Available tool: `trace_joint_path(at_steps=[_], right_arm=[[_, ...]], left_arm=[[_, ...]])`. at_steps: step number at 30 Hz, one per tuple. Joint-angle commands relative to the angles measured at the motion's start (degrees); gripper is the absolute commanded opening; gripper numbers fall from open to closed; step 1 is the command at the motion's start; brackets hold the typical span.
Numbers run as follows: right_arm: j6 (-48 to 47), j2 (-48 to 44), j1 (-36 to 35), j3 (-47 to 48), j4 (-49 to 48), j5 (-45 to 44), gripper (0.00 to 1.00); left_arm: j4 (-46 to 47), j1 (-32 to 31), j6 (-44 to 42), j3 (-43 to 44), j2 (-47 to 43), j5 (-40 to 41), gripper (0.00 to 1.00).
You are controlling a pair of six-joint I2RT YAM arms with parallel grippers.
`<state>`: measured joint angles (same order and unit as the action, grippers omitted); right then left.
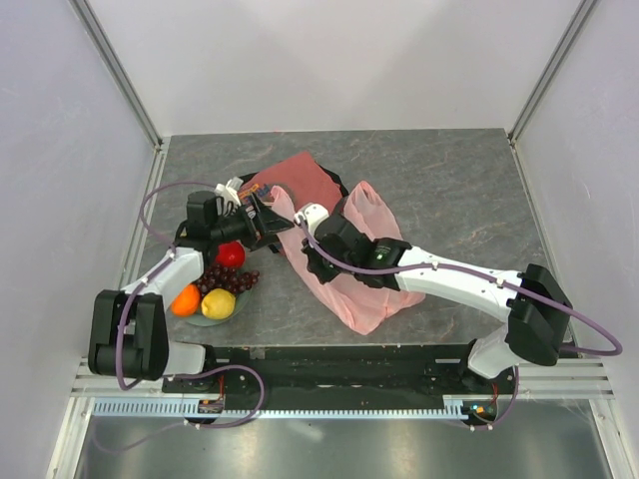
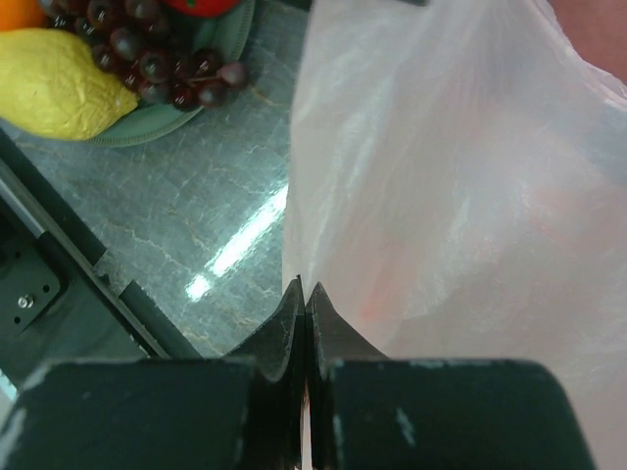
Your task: Place the fruits into the plastic bag
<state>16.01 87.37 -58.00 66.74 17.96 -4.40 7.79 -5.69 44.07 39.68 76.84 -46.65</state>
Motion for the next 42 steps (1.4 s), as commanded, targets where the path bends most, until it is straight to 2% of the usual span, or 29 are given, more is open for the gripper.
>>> trace_joint_path(at_steps=[1,2,3,4,5,6,9,10,13,15,16,18,19,22,23,26,35,41,42], right_arm=[[-1.77,0.08,-2.12,1.72,1.03,-0.25,0.0],[-2.03,0.34,-2.38,1.9,1.46,-0.25,0.0],[-2.04,0.34,-2.64,1.99,1.73,-0.25,0.0],[-2.04,0.34,-2.65,1.99,1.91,-0.52,0.03],[-1.69,-0.09,-2.65,1.99,2.43,-1.39,0.06],[-0.47,-0.53,-2.65,1.9,2.78,-2.53,0.09],[2.6,-3.87,-2.12,1.73,4.19,-7.1,0.36],[3.49,-4.92,-1.6,1.9,4.71,-7.89,0.53],[8.67,-8.7,3.75,3.22,5.69,-5.1,0.74],[12.71,-10.11,9.62,4.8,5.51,-0.2,0.79],[17.78,-10.2,11.48,5.41,5.6,1.05,0.81],[22.55,-9.68,15.43,7.52,5.42,3.16,0.84],[26.05,-9.16,16.15,9.27,5.42,3.26,0.86],[32.48,-6.26,18.44,12.09,6.04,4.13,0.88],[37.12,-4.94,18.97,12.53,5.86,4.31,0.89],[41.72,-2.48,20.82,14.55,5.34,8.09,0.89],[47.36,2.45,21.79,15.79,6.3,13.54,0.9],[49.9,4.47,21.87,15.35,7.88,15.04,0.89],[50.34,4.73,21.87,15.26,8.32,14.6,0.89]], left_arm=[[6.53,-1.86,3.47,0.66,3.49,-0.72,0.99],[7.06,-2.21,3.82,1.01,4.28,-1.33,0.97],[8.54,-2.56,3.91,1.36,5.24,-2.2,0.9],[8.9,-3.18,3.74,2.41,6.99,-3.17,0.63],[8.91,-3.36,3.56,3.03,7.88,-5.01,0.49],[8.91,-3.45,3.3,3.47,8.32,-5.9,0.23],[9.26,-3.8,0.15,3.65,6.84,-6.78,0.02],[9.52,-4.23,-2.39,3.47,4.22,-6.87,0.01],[9.79,-5.99,-8.27,4.78,0.25,-6.96,0.02],[9.35,-7.31,-11.54,5.67,-3.79,-6.61,0.02],[9.0,-8.79,-14.77,6.54,-4.93,-6.17,0.02],[4.79,-10.21,-18.92,8.29,-8.62,-3.8,0.02],[2.69,-11.95,-23.64,8.83,-10.03,-2.75,0.01],[-1.55,-14.07,-29.46,9.27,-14.6,0.51,0.01],[-2.16,-14.34,-30.27,9.27,-15.66,1.9,0.01],[-5.23,-15.49,-33.87,9.1,-19.52,4.63,0.02],[-10.95,-17.59,-39.32,9.19,-23.4,7.54,0.02],[-16.22,-21.55,-43.9,9.71,-24.45,11.84,0.02],[-17.01,-23.03,-46.94,10.06,-24.54,12.72,0.02]])
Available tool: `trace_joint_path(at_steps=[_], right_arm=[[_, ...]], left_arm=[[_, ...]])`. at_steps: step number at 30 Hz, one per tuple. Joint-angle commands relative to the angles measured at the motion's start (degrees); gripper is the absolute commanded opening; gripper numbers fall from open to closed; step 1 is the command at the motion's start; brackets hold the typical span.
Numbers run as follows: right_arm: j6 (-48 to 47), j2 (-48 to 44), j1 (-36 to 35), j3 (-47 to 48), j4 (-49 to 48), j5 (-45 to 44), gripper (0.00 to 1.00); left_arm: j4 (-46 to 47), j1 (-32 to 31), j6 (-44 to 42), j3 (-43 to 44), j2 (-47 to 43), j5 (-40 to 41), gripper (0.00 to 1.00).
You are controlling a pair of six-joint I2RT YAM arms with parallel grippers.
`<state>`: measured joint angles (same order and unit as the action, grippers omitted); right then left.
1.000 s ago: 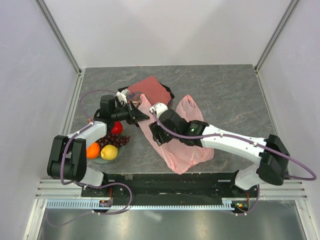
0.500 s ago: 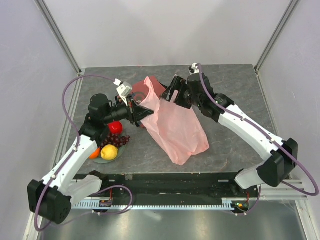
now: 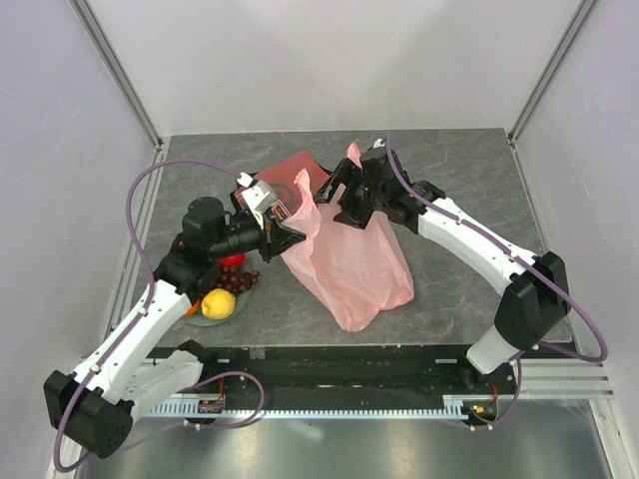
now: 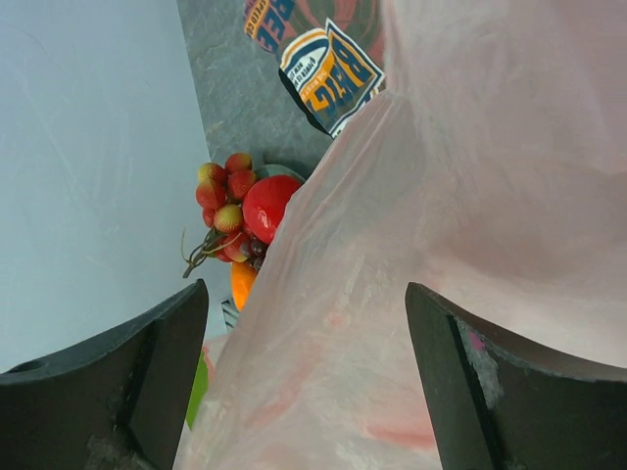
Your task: Place the fruits into the plastic bag
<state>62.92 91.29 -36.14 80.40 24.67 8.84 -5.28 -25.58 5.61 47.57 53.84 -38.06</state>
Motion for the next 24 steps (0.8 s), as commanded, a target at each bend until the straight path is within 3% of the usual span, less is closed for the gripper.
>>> trace_joint_path(at_steps=[1,2,3,6,8,12,14,17,18,20,21,22,23,24], right_arm=[[3.79,1.08,0.02,1.51,2.05,1.35,0.88],[3.79,1.26,0.02,1.51,1.97,1.44,0.81],[3.79,1.52,0.02,1.6,1.97,1.36,0.66],[3.79,2.4,0.02,1.78,1.97,1.09,0.57],[3.71,3.63,0.02,2.74,1.61,2.4,0.58],[3.44,5.04,0.02,3.89,1.79,3.47,0.69],[3.36,5.04,0.02,3.71,1.7,3.29,0.68],[3.09,5.74,0.02,4.23,1.09,4.34,0.47],[2.31,6.18,0.1,5.2,0.3,4.43,0.31],[1.25,6.45,0.89,6.69,-0.49,4.17,0.14],[-0.06,6.71,1.42,8.61,-1.54,4.25,0.01],[-0.94,6.8,2.03,9.68,-2.16,4.25,0.0],[-1.91,6.71,3.43,10.73,-3.04,4.34,0.0],[-2.88,6.28,4.14,12.92,-5.57,4.78,0.0]], left_arm=[[-4.65,-3.94,-9.29,2.44,-1.72,5.97,0.02],[-5.7,-4.73,-9.99,2.7,-1.81,6.68,0.02],[-6.06,-6.04,-11.13,2.96,-1.9,7.3,0.02],[-6.85,-8.77,-12.54,3.58,-1.46,8.71,0.02],[-6.94,-10.09,-12.99,3.76,-1.29,9.94,0.02],[-6.94,-12.38,-14.31,4.63,0.2,11.96,0.02],[-6.94,-12.65,-15.18,5.16,0.73,12.22,0.02],[-6.85,-13.09,-15.71,5.86,1.17,12.4,0.02],[-6.94,-13.18,-15.71,5.87,1.26,12.49,0.02],[-6.85,-13.18,-15.37,5.78,1.0,12.75,0.02],[-6.76,-13.18,-14.93,5.69,0.83,13.36,0.04],[-6.59,-13.18,-14.05,5.86,0.74,15.45,0.12],[-6.41,-13.18,-12.13,6.21,0.3,16.52,0.38],[-6.41,-13.18,-10.98,6.57,0.04,17.57,0.52]])
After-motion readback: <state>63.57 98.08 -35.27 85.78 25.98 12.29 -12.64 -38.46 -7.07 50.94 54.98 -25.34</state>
